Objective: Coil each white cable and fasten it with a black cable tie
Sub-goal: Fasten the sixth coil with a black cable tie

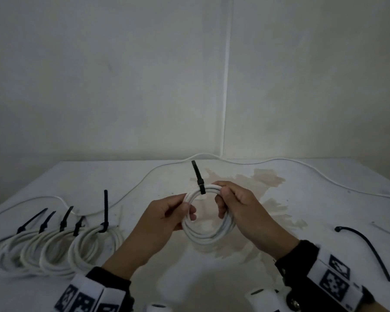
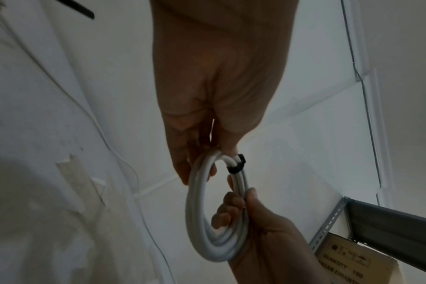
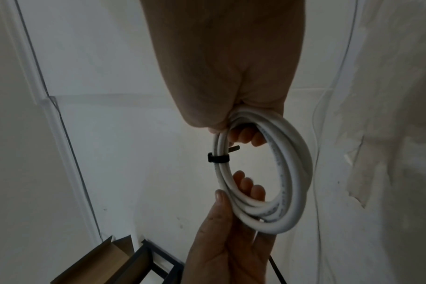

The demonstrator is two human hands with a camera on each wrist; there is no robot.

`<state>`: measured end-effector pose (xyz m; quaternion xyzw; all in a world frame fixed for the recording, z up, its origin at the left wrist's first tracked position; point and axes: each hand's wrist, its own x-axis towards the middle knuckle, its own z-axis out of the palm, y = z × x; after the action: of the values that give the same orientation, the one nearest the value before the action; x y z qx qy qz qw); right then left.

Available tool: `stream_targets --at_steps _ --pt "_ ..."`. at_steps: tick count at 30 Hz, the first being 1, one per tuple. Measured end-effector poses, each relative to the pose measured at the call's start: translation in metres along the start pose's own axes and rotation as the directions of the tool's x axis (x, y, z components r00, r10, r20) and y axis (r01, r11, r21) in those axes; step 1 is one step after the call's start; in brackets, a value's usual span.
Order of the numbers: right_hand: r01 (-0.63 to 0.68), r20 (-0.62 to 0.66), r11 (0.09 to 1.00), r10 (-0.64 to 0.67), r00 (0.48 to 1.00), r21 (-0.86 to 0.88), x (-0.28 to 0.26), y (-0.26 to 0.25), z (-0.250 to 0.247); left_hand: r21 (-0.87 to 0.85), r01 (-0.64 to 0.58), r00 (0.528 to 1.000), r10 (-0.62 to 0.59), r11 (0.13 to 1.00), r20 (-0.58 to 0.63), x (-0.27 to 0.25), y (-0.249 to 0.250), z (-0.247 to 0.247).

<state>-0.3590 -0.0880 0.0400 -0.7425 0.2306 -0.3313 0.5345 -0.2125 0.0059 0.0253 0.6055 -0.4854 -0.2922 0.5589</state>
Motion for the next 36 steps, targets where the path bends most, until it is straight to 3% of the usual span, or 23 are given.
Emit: stream_targets --at_steps 3,6,12,18,23,30,36 --pt "0.028 0.036 0.999 -0.028 0.999 -0.019 0.0 0.003 0.015 0.162 -0.056 0.992 0.074 0.985 -0.105 -0.001 -0.01 -0.008" --pt "0.069 0.089 0.995 -0.062 0.994 -0.077 -0.002 0.005 0.03 0.233 -0.035 0.979 0.08 0.972 -0.188 -0.005 -0.018 -0.015" --pt "0.003 0.064 0.999 0.0 0.998 -0.049 0.014 0.015 0.047 0.284 0.003 0.976 0.059 0.959 -0.209 -0.021 -0.021 -0.03" --pt "-0.047 0.151 0.994 0.062 0.987 -0.098 0.024 0.016 0.081 0.421 0.049 0.964 0.068 0.906 -0.258 -0.027 -0.03 -0.064" --pt "-0.187 0.338 0.955 0.259 0.905 -0.231 0.027 0.012 0.103 0.54 0.122 0.966 0.026 0.833 -0.257 -0.033 -0.038 -0.084" --pt "-0.226 0.42 0.927 0.34 0.841 -0.299 0.034 0.019 0.117 0.599 0.146 0.972 0.0 0.788 -0.236 -0.037 -0.043 -0.099" --pt "-0.199 0.458 0.89 0.39 0.799 -0.411 0.035 0.026 0.122 0.73 0.214 0.973 -0.079 0.65 -0.215 -0.031 -0.06 -0.111"
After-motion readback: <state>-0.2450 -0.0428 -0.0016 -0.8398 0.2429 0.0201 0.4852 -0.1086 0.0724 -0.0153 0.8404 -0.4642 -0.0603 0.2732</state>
